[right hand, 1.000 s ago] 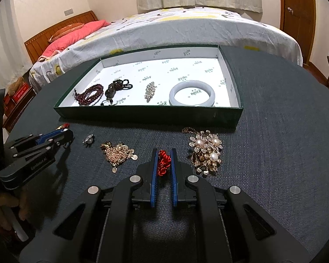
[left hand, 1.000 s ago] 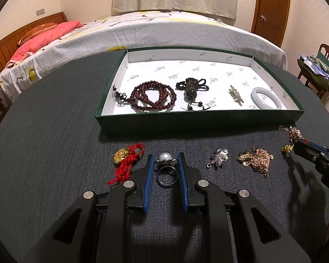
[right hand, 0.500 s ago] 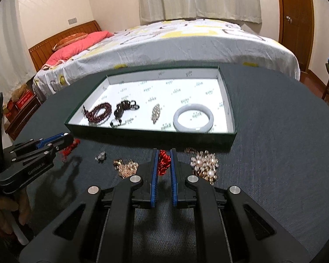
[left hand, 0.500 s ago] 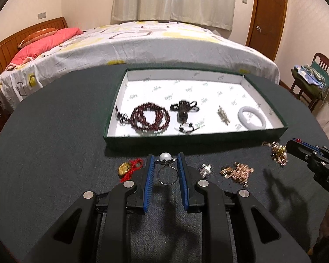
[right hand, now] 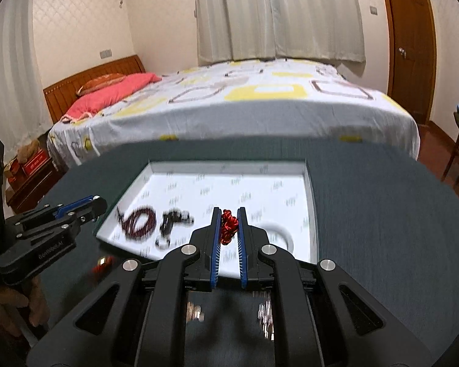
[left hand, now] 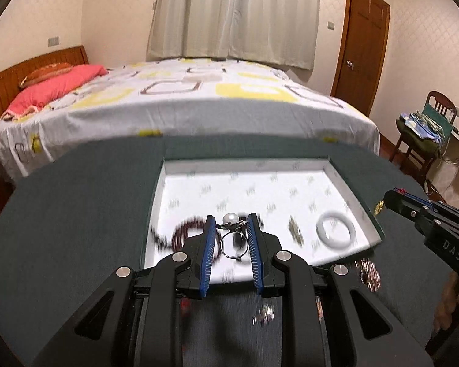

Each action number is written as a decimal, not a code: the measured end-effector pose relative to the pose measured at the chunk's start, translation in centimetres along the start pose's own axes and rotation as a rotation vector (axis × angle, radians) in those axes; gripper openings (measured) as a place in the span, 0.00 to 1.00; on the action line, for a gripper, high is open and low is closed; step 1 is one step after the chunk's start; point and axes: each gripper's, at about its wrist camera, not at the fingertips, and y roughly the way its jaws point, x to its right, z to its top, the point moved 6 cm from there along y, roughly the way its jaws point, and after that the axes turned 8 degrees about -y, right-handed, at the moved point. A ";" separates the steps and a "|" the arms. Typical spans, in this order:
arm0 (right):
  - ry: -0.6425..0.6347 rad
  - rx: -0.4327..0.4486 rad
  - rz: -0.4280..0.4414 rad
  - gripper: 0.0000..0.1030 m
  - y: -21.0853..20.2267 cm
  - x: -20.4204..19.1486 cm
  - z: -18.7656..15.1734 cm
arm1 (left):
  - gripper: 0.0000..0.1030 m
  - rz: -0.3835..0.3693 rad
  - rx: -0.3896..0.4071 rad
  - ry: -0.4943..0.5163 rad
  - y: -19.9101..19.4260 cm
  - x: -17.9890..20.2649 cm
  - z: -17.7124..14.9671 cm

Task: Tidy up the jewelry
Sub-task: 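Carry the red tassel and pearl ring into the white-lined box, then open both tools to drop the tassel and ring in the box, then withdraw both tools from the box to the jewelry on the table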

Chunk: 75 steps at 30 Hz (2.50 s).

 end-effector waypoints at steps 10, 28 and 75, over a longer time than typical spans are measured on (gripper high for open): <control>-0.007 -0.004 -0.023 0.10 6.8 0.6 2.7 | 0.21 0.037 -0.024 -0.005 7.0 -1.2 3.5; 0.014 -0.214 -0.034 0.11 15.8 1.4 -0.7 | 0.22 0.098 -0.266 -0.065 15.2 -4.1 1.7; 0.020 -0.157 0.000 0.28 1.3 -3.0 -8.3 | 0.58 0.160 -0.090 -0.101 -1.5 -7.5 -7.0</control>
